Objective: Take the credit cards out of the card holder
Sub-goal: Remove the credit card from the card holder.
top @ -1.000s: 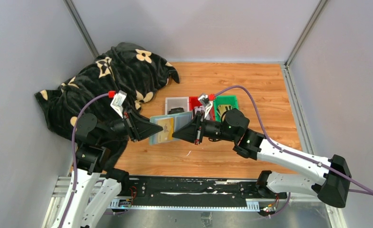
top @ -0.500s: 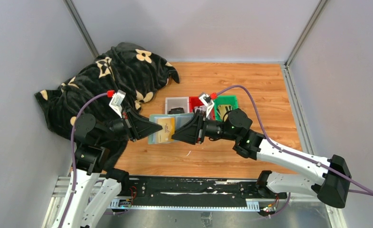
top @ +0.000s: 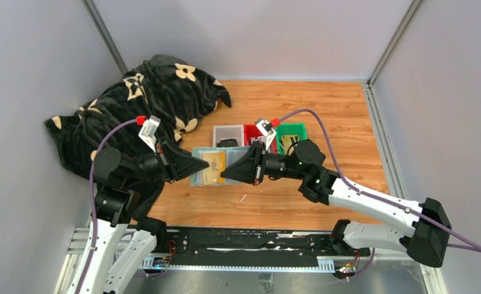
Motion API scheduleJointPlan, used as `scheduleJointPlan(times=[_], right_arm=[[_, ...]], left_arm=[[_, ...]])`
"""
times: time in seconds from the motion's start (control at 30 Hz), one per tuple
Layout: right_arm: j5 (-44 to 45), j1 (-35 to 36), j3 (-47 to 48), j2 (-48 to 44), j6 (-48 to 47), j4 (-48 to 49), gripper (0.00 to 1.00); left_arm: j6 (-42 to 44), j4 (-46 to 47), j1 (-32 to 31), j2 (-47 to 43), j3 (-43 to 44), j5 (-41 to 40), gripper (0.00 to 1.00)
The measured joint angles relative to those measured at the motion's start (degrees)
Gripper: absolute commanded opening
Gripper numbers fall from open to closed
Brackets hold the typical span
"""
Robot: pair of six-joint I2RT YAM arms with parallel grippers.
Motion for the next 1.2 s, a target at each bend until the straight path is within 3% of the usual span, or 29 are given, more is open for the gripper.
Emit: scheduleJointPlan(times=[0.4, 0.43, 0.53, 0.67, 0.9, 1.2], right_arm=[[1.05, -1.68, -5.18, -5.9, 0.15, 2.23, 0.0], [1.14, -1.99, -5.62, -6.34, 0.22, 2.29, 0.03], [1.09, -2.25, -5.92, -6.36, 0.68, 2.86, 0.26], [-0.61, -2.25, -5.31, -3.76, 2.25, 5.46, 0.38], [-3.21, -2.36, -2.58, 0.42, 3.23, 7.04, 0.39], [-4.92, -2.62, -1.33, 1.33, 3.67, 7.26, 0.28]], left_arm=[[-0.46, -0.11, -0.48, 1.03, 1.09, 1.29, 0.0], [-0.44, -0.09, -0.46, 1.03, 1.44, 1.36, 0.0], [-0.46, 0.0, -0.44, 1.01, 2.05, 1.31, 0.0], [-0.57, -0.04, -0.42, 1.03, 2.08, 1.01, 0.01], [-0.63, 0.02, -0.33, 0.98, 2.08, 0.42, 0.01], [0.31, -0.28, -0.33, 0.61, 2.38, 0.13, 0.01]])
